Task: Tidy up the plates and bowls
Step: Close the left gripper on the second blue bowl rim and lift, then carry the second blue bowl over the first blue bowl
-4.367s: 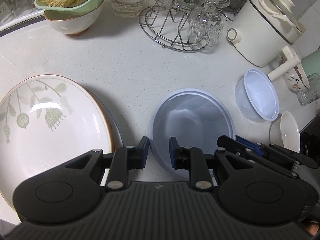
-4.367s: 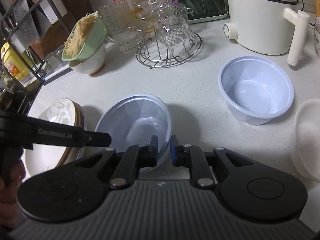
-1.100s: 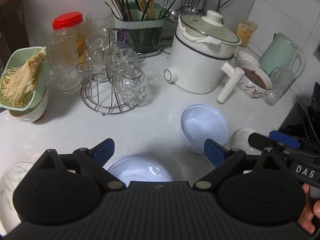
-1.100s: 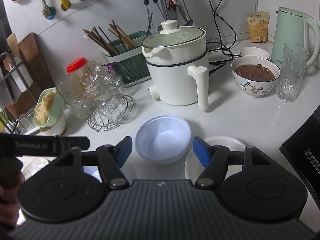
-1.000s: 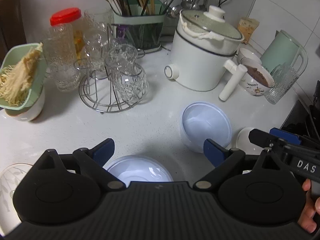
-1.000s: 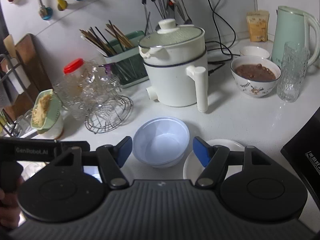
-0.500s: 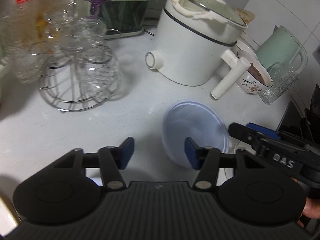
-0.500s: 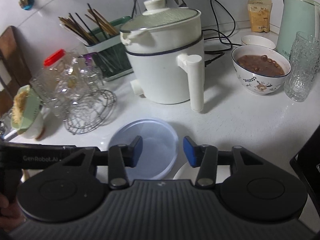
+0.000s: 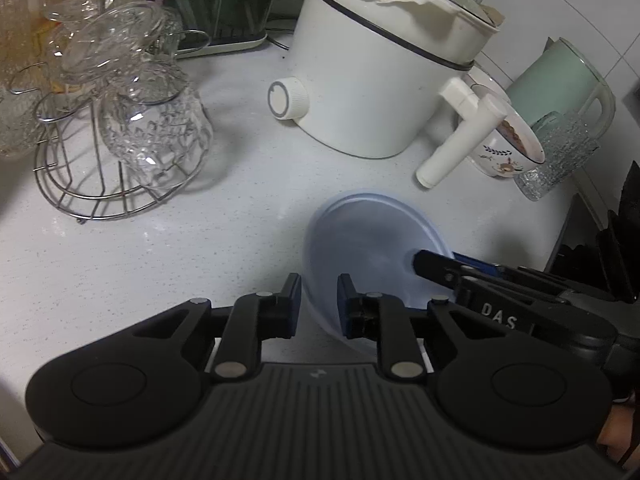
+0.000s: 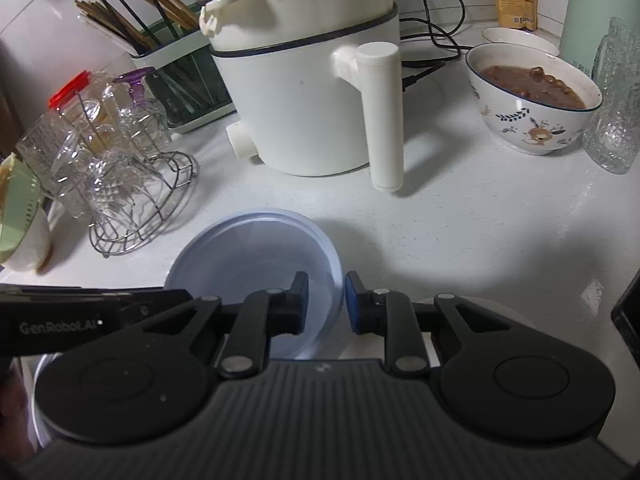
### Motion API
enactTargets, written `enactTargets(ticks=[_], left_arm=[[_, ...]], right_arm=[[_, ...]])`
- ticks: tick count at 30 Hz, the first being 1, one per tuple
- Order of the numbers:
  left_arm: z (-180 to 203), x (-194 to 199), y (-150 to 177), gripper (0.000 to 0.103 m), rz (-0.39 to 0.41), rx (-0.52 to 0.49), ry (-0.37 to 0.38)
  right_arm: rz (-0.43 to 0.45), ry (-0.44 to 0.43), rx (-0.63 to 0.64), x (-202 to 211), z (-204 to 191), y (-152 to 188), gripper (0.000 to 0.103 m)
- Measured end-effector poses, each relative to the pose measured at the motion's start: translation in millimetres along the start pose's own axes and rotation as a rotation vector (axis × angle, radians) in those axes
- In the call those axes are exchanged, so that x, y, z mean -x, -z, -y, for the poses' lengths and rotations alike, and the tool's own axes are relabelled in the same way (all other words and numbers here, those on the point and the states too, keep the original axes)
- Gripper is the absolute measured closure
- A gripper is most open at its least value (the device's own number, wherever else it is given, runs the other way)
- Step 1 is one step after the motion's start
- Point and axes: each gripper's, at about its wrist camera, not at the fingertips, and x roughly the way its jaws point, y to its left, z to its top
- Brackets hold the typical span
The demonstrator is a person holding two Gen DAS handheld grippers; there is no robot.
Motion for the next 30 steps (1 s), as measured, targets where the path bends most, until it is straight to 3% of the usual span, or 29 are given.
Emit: enactTargets(ticks=[8, 30], left_arm=[[1, 16, -12, 0.080, 0.012, 0.001, 0.000], [10, 113, -30, 0.080, 0.060, 0.008, 0.022]], right_arm=[[0.013, -0.012, -0.009, 10, -5, -9, 0.080], [0.084, -0.081, -0.082, 89, -29, -32, 0.080]])
